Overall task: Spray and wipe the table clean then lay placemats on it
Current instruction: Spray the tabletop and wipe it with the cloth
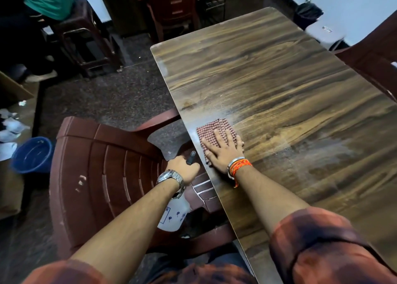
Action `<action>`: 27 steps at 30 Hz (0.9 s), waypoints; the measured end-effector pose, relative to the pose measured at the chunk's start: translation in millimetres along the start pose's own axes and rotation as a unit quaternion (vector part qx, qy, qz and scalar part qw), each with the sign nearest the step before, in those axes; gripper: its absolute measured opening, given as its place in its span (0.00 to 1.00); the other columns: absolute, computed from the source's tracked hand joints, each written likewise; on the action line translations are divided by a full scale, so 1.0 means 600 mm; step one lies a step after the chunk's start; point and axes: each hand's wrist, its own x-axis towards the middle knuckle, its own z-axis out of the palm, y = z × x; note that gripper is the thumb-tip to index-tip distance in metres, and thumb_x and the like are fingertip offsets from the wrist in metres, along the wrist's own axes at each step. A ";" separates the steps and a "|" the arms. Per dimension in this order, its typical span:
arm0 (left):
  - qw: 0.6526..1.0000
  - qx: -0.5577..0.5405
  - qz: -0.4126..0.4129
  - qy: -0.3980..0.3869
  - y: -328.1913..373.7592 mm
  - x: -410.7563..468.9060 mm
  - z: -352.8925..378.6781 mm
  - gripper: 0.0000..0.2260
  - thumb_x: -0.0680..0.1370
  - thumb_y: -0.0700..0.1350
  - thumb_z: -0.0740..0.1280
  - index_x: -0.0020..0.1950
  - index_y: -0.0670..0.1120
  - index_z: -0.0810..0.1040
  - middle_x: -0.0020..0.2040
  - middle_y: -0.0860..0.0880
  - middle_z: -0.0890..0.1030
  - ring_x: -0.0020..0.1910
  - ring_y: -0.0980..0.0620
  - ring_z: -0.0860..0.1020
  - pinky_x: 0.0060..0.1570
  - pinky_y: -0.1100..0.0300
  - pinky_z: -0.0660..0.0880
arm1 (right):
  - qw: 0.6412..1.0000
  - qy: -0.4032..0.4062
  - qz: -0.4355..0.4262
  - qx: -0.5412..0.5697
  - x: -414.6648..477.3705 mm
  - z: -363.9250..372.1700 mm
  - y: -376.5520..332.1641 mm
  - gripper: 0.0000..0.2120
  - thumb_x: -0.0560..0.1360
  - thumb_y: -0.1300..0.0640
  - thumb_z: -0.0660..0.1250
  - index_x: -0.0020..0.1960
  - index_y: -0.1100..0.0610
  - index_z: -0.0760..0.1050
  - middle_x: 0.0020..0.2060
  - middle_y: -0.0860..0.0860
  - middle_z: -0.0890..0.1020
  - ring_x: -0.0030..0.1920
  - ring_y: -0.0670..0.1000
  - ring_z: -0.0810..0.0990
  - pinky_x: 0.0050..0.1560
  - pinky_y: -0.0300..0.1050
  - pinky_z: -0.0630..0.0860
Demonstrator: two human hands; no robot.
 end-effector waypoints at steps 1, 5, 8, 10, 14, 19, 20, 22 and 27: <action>1.000 0.005 0.006 -0.004 0.002 -0.005 0.001 0.09 0.73 0.49 0.64 0.38 0.45 0.76 0.43 0.43 0.83 0.44 0.41 0.81 0.44 0.55 0.79 | 1.000 -0.003 -0.015 -0.008 -0.015 0.005 -0.003 0.22 0.79 0.36 0.45 0.72 0.28 0.45 0.78 0.46 0.43 0.77 0.60 0.40 0.71 0.65 0.36; 0.999 0.021 0.030 -0.023 0.008 -0.018 0.011 0.11 0.75 0.51 0.64 0.43 0.44 0.79 0.46 0.42 0.83 0.44 0.42 0.80 0.37 0.59 0.73 | 0.999 -0.003 -0.044 -0.014 -0.079 0.026 -0.004 0.23 0.78 0.36 0.45 0.72 0.27 0.44 0.78 0.46 0.44 0.77 0.59 0.40 0.71 0.64 0.35; 0.998 0.020 0.045 -0.039 0.020 -0.029 0.016 0.12 0.76 0.51 0.63 0.43 0.44 0.80 0.43 0.45 0.82 0.35 0.49 0.77 0.31 0.61 0.68 | 0.999 0.001 -0.045 -0.006 -0.136 0.036 0.004 0.26 0.74 0.34 0.40 0.72 0.29 0.47 0.78 0.45 0.45 0.77 0.58 0.40 0.72 0.64 0.35; 0.997 0.024 0.053 -0.051 0.032 -0.039 0.021 0.10 0.75 0.49 0.64 0.39 0.45 0.78 0.38 0.46 0.80 0.32 0.51 0.74 0.28 0.61 0.66 | 0.999 0.021 -0.041 0.011 -0.173 0.050 0.009 0.26 0.74 0.34 0.41 0.73 0.30 0.49 0.78 0.45 0.47 0.77 0.58 0.42 0.73 0.63 0.35; 0.995 0.035 0.058 -0.070 0.052 -0.057 0.031 0.09 0.74 0.47 0.63 0.37 0.45 0.73 0.29 0.49 0.77 0.27 0.51 0.74 0.25 0.62 0.66 | 0.997 0.065 -0.037 0.016 -0.232 0.081 0.017 0.23 0.77 0.37 0.49 0.72 0.30 0.55 0.78 0.46 0.53 0.77 0.59 0.48 0.72 0.64 0.39; 0.992 0.051 0.074 -0.088 0.077 -0.055 0.046 0.09 0.73 0.50 0.62 0.38 0.46 0.74 0.32 0.47 0.80 0.29 0.49 0.75 0.28 0.62 0.68 | 0.997 0.071 -0.030 0.024 -0.240 0.076 0.028 0.23 0.76 0.38 0.53 0.71 0.32 0.59 0.77 0.46 0.56 0.77 0.58 0.51 0.71 0.60 0.36; 0.992 0.060 0.081 -0.082 0.084 -0.052 0.048 0.10 0.74 0.50 0.62 0.38 0.46 0.73 0.33 0.47 0.80 0.30 0.49 0.75 0.29 0.61 0.68 | 0.997 0.073 -0.027 0.026 -0.237 0.072 0.028 0.23 0.75 0.38 0.53 0.70 0.32 0.60 0.77 0.46 0.56 0.77 0.57 0.51 0.71 0.59 0.35; 0.991 0.066 0.091 -0.073 0.100 -0.047 0.051 0.10 0.75 0.50 0.62 0.37 0.45 0.72 0.33 0.45 0.80 0.31 0.47 0.74 0.30 0.60 0.68 | 0.997 0.064 -0.010 0.031 -0.230 0.067 0.038 0.23 0.76 0.38 0.51 0.71 0.33 0.59 0.77 0.44 0.52 0.78 0.56 0.47 0.72 0.58 0.32; 0.993 0.046 0.090 -0.066 0.142 -0.034 0.063 0.08 0.74 0.48 0.63 0.38 0.44 0.73 0.31 0.45 0.82 0.30 0.47 0.77 0.30 0.61 0.71 | 0.997 0.057 0.031 0.033 -0.199 0.048 0.079 0.23 0.78 0.38 0.50 0.73 0.34 0.56 0.78 0.44 0.47 0.77 0.55 0.42 0.72 0.60 0.33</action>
